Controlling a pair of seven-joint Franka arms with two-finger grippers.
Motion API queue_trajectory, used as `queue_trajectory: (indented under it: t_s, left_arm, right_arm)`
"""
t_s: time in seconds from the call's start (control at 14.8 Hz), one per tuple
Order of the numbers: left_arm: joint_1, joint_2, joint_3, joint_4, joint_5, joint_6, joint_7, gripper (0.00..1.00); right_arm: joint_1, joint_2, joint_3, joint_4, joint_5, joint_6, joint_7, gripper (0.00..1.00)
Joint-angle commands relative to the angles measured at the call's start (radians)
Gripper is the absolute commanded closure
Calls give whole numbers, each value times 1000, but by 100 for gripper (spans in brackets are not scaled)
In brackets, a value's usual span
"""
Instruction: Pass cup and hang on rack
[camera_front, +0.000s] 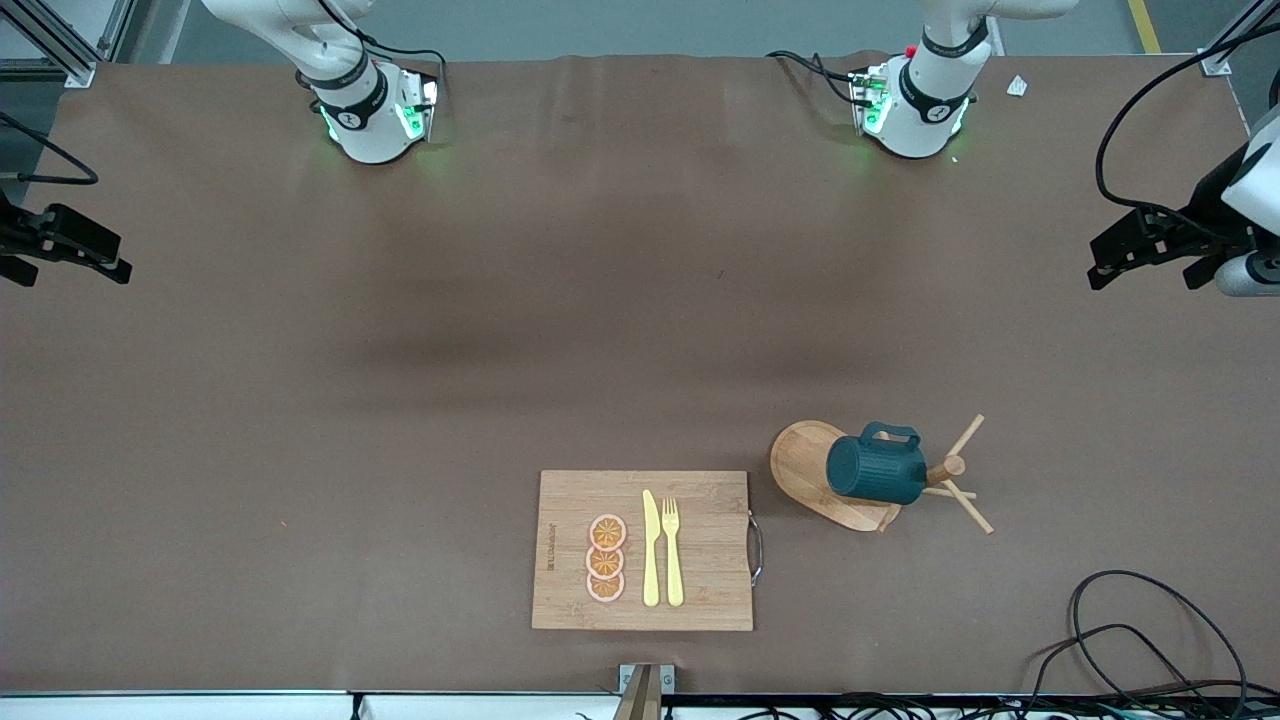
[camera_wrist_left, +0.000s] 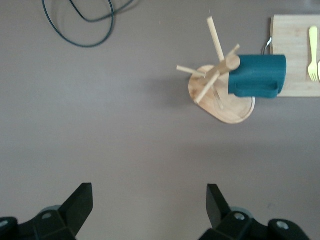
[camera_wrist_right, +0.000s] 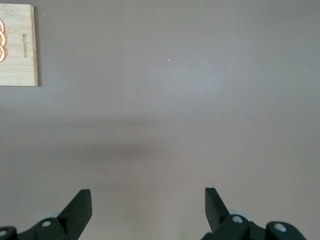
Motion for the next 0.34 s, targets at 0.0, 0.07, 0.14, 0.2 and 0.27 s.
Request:
queue_trajectory:
  t_s: [0.0, 0.07, 0.14, 0.2, 0.27]
  left_arm:
    - [-10, -9, 9, -12, 21, 33, 14, 0]
    - [-10, -9, 9, -12, 20, 31, 16, 0]
    - [-10, -9, 9, -10, 20, 30, 18, 0]
    - [-10, -9, 9, -9, 20, 30, 18, 0]
    - [-10, -9, 9, -9, 20, 30, 18, 0]
  right_arm:
    - [-15, -26, 11, -19, 9, -1, -11, 0]
    - [-15, -26, 11, -19, 9, -3, -11, 0]
    - [-15, -26, 11, -19, 9, -3, -9, 0]
    - [-15, -26, 11, -19, 9, -3, -9, 0]
    - [-15, -26, 11, -19, 9, -3, -9, 0]
